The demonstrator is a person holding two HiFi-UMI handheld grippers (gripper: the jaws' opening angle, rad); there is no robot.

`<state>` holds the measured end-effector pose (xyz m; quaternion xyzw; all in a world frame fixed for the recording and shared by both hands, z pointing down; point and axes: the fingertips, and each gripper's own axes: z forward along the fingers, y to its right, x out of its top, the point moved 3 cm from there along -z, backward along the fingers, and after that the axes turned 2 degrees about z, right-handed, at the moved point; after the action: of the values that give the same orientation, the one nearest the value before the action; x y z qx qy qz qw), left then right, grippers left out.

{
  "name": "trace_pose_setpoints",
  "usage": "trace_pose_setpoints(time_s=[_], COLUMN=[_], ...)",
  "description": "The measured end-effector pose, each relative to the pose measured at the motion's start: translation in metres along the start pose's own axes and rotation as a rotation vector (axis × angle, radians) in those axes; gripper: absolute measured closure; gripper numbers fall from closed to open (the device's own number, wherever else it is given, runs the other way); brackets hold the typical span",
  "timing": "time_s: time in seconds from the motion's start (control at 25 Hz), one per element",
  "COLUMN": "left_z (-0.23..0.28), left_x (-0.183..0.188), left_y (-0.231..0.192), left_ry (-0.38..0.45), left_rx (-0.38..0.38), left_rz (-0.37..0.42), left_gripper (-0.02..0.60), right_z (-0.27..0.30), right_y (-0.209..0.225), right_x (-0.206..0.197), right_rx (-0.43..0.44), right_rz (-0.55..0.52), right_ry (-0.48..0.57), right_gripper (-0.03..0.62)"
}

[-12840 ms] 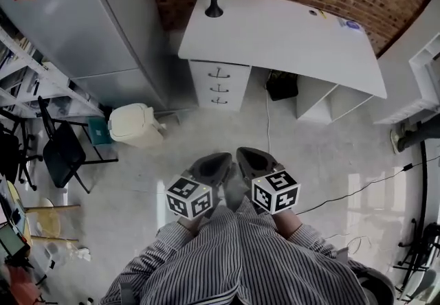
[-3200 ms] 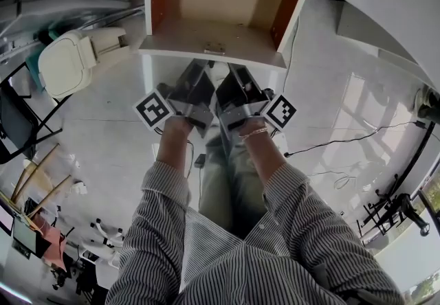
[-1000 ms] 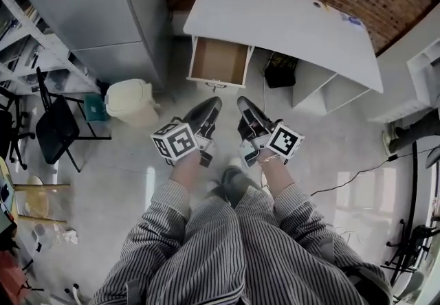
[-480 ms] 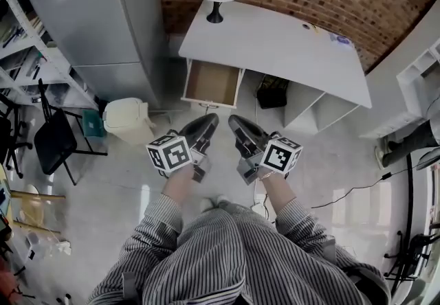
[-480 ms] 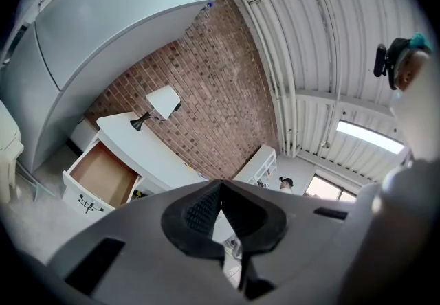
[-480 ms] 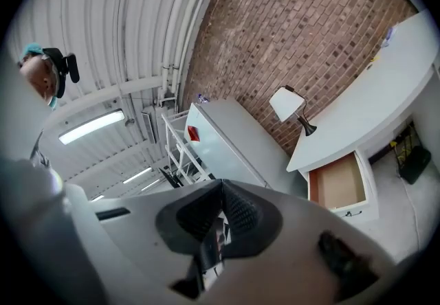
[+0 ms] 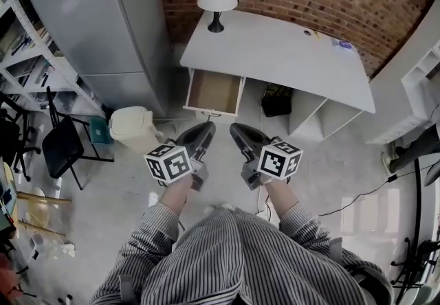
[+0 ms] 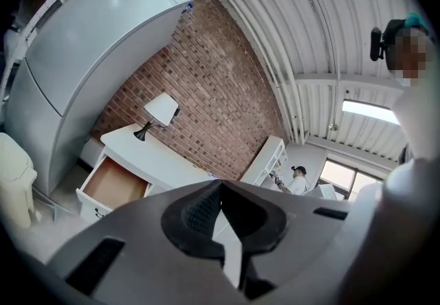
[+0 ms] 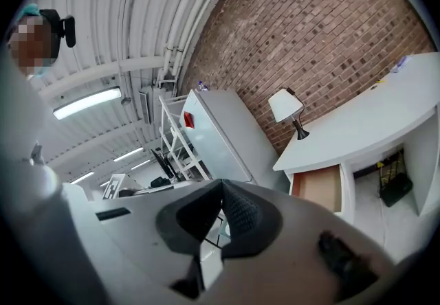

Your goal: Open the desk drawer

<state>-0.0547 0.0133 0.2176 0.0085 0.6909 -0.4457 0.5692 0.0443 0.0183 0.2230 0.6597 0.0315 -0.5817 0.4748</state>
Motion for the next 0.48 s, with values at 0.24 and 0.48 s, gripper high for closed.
trace_pose_setpoints(time_s=[0.24, 0.48], left_z=[0.008, 0.017], left_x=[-0.014, -0.001], left_y=[0.012, 0.026], left_ry=[-0.036, -0.008], left_rx=[0.030, 0.102], left_rz=[0.045, 0.218], left_gripper=[0.569, 0.569], right_z=[-0.010, -0.019], right_y=[0.006, 0.008], right_x=[0.006, 0.014], right_rx=[-0.083, -0.130], right_rz=[-0.104, -0.226], right_ry=[-0.022, 0.001], right_gripper=[0.577, 0.577])
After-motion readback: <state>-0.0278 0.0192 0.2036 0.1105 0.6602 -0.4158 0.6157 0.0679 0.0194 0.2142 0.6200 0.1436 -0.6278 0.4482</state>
